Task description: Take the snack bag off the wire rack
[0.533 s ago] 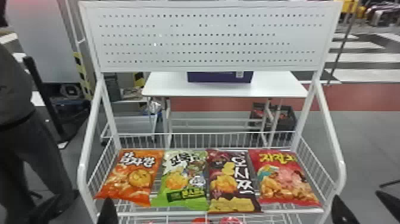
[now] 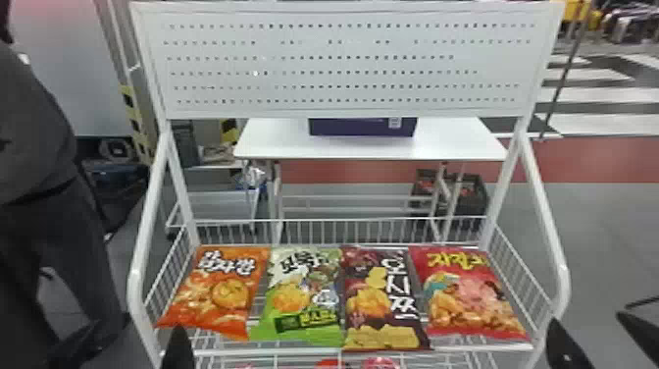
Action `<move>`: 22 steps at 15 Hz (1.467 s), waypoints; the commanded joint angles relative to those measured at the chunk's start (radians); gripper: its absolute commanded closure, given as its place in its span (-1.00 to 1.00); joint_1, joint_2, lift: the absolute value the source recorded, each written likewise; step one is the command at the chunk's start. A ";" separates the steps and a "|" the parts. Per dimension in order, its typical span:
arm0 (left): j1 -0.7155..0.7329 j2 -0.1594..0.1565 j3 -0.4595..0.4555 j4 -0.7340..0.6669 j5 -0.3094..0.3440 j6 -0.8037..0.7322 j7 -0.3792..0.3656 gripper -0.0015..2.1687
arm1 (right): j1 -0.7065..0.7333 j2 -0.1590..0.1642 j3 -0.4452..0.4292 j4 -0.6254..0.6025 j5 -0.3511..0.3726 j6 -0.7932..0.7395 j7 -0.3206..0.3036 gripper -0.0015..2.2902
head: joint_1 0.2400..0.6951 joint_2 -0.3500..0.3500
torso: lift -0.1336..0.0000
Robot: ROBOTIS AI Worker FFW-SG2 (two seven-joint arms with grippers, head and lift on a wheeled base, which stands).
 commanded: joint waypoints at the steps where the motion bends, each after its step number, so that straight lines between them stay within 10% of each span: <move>1: -0.001 0.000 0.000 0.001 -0.001 0.000 0.000 -0.87 | -0.003 0.003 0.005 0.006 0.000 0.003 0.000 -0.84 | 0.14 0.00 | 1.00; 11: 0.005 0.003 -0.005 0.020 -0.007 0.000 0.002 -0.87 | -0.508 0.057 0.273 0.403 0.064 0.224 0.008 -0.84 | 0.14 0.00 | 1.00; 22: -0.005 0.008 0.000 0.036 -0.003 0.003 0.002 -0.87 | -0.673 0.066 0.304 0.656 0.086 0.233 -0.005 -0.83 | 0.14 0.00 | 1.00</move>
